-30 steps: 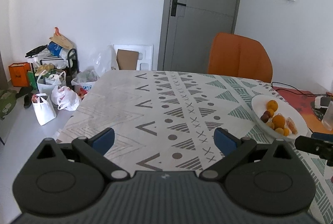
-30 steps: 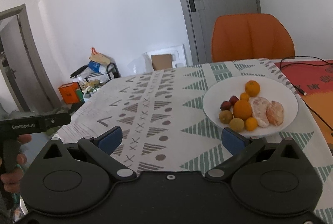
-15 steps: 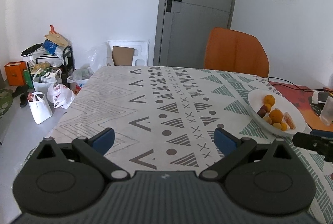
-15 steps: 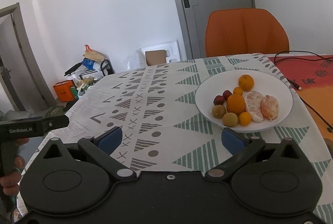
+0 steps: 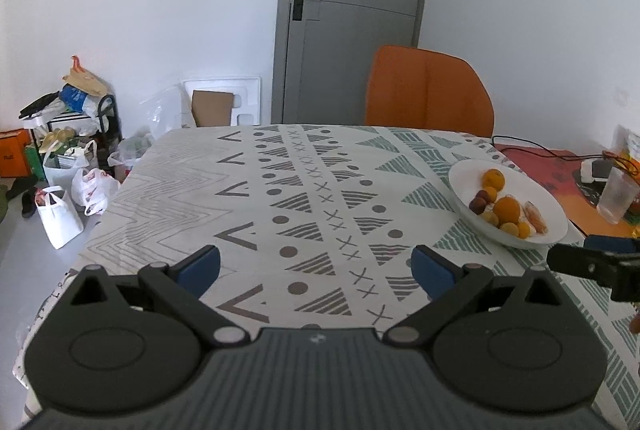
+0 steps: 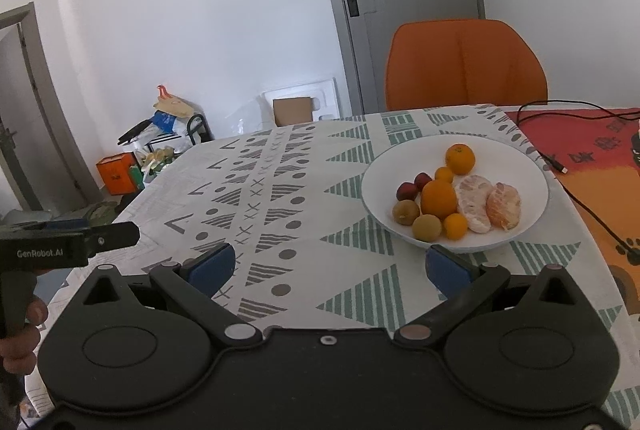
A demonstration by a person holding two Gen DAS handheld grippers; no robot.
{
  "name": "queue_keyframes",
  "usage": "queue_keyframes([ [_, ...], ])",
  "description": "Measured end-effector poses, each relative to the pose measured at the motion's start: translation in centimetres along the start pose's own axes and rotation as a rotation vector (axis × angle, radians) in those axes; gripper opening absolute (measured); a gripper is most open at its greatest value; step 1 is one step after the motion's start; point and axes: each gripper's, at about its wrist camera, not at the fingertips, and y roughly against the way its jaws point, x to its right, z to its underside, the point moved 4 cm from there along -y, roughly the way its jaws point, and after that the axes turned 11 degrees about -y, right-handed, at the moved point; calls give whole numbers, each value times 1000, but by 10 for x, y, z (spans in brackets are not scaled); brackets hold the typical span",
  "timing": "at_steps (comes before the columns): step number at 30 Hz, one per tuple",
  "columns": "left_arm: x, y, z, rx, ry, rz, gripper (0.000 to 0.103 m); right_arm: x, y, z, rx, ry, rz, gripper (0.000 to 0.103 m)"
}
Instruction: Organize fruits
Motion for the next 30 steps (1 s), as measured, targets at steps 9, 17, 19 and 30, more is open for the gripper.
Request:
queue_keyframes([
  [9,3,-1,-1,0,-3,7,101,-1,1,0,2,4,0,103],
  [17,4,-2,0,-4,-2,5,101,-1,1,0,2,3,-2,103],
  [19,4,-3,-1,-7,-5,6,101,-1,1,0,2,1,-3,103],
  [30,5,-4,-2,-8,-10,12,101,-1,1,-2,6,1,-5,103],
])
